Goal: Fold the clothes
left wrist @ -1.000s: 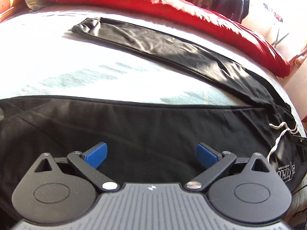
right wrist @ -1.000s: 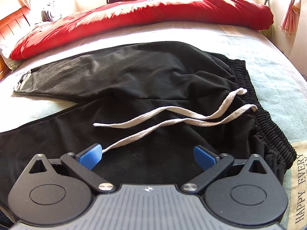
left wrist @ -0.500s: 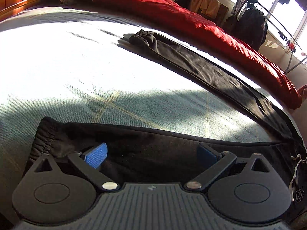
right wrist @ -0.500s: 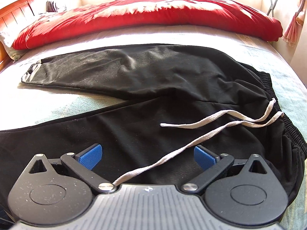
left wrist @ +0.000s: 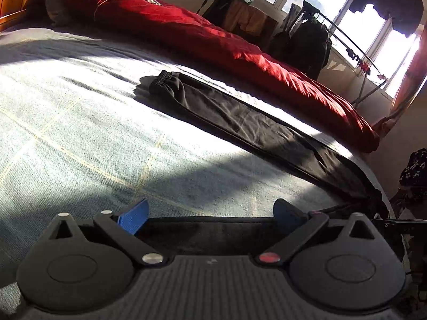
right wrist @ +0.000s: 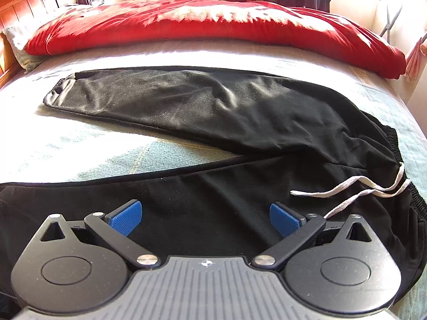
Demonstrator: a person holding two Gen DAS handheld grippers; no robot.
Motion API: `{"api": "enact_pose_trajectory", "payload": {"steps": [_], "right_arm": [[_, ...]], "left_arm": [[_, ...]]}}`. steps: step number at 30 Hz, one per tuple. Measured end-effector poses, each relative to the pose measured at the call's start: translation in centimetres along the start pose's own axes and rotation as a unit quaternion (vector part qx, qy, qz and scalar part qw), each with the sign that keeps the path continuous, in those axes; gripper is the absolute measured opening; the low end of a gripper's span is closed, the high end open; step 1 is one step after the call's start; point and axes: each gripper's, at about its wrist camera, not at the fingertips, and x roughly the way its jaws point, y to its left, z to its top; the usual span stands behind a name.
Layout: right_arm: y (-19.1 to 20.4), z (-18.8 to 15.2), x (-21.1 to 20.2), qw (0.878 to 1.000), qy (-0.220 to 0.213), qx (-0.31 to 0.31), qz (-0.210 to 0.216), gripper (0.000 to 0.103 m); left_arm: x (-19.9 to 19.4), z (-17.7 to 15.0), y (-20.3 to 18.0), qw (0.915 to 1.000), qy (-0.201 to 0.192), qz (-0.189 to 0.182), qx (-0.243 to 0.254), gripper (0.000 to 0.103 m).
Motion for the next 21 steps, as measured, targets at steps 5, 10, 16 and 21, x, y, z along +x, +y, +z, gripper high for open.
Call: {"api": "enact_pose_trajectory", "payload": {"steps": [5, 10, 16, 21], "right_arm": [[-1.4, 0.0, -1.0, 0.999, -0.013, 0.029, -0.017, 0.103], [-4.4, -0.8, -2.6, 0.997, -0.022, 0.054, -0.049, 0.103], [-10.5, 0.1, -5.4, 0.994, -0.066, 0.06, -0.069, 0.103], [-17.3, 3.7, -5.8, 0.992, -0.123, 0.024, -0.018, 0.103]], "left_arm": [[3.5, 2.0, -2.2, 0.9985, 0.028, -0.001, 0.048, 0.1], [7.0, 2.6, -3.9, 0.9967, 0.055, -0.014, 0.058, 0.1], [8.8, 2.4, -8.0, 0.9959, 0.05, -0.026, 0.07, 0.1], [8.7, 1.3, -11.8, 0.9976, 0.031, -0.006, 0.062, 0.1]]}}
